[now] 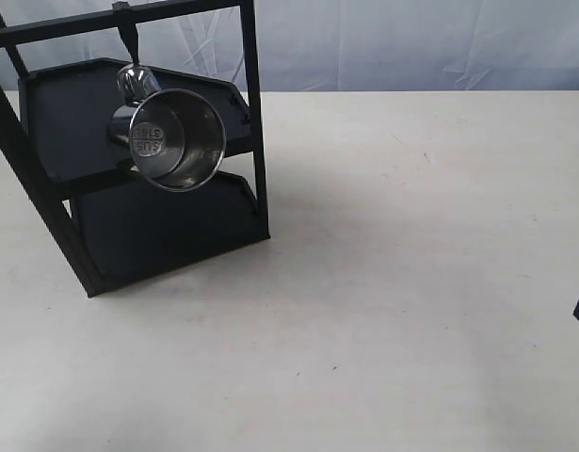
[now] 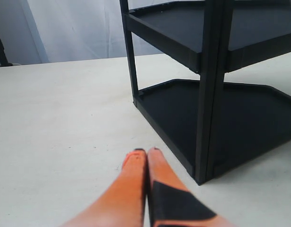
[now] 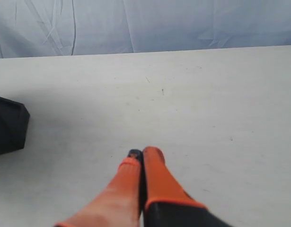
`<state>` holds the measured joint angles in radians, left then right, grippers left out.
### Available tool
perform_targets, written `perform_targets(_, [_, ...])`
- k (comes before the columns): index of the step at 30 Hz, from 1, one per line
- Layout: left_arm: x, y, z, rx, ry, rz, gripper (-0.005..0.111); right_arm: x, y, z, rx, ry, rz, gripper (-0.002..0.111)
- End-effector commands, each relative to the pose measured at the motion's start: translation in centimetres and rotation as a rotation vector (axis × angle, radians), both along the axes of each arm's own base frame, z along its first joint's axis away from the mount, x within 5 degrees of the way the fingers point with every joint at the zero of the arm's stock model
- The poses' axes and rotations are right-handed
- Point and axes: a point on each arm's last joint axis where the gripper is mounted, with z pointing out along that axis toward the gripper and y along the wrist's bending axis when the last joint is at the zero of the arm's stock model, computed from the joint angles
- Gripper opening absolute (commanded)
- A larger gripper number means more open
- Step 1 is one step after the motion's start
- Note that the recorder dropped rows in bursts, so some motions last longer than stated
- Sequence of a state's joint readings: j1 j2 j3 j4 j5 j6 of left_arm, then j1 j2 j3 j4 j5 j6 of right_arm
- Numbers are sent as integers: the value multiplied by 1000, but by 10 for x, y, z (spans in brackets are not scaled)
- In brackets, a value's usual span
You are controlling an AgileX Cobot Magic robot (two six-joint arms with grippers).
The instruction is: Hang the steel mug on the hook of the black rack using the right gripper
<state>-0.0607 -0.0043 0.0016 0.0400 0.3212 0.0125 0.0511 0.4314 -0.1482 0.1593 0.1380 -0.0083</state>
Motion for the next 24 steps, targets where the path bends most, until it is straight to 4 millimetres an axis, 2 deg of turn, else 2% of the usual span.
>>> perform_targets(1, [0, 0, 1, -1, -6, -1, 0, -9, -2, -2, -33, 8, -6, -1])
perform_targets(6, [0, 0, 1, -1, -6, -1, 0, -20, -2, -6, -51, -19, -1, -1])
perform_targets(13, [0, 0, 1, -1, -6, -1, 0, -32, -3, -35, -42, -45, -3, -1])
perform_targets(24, [0, 0, 1, -1, -6, -1, 0, -38, -2, -36, -45, -70, 2, -1])
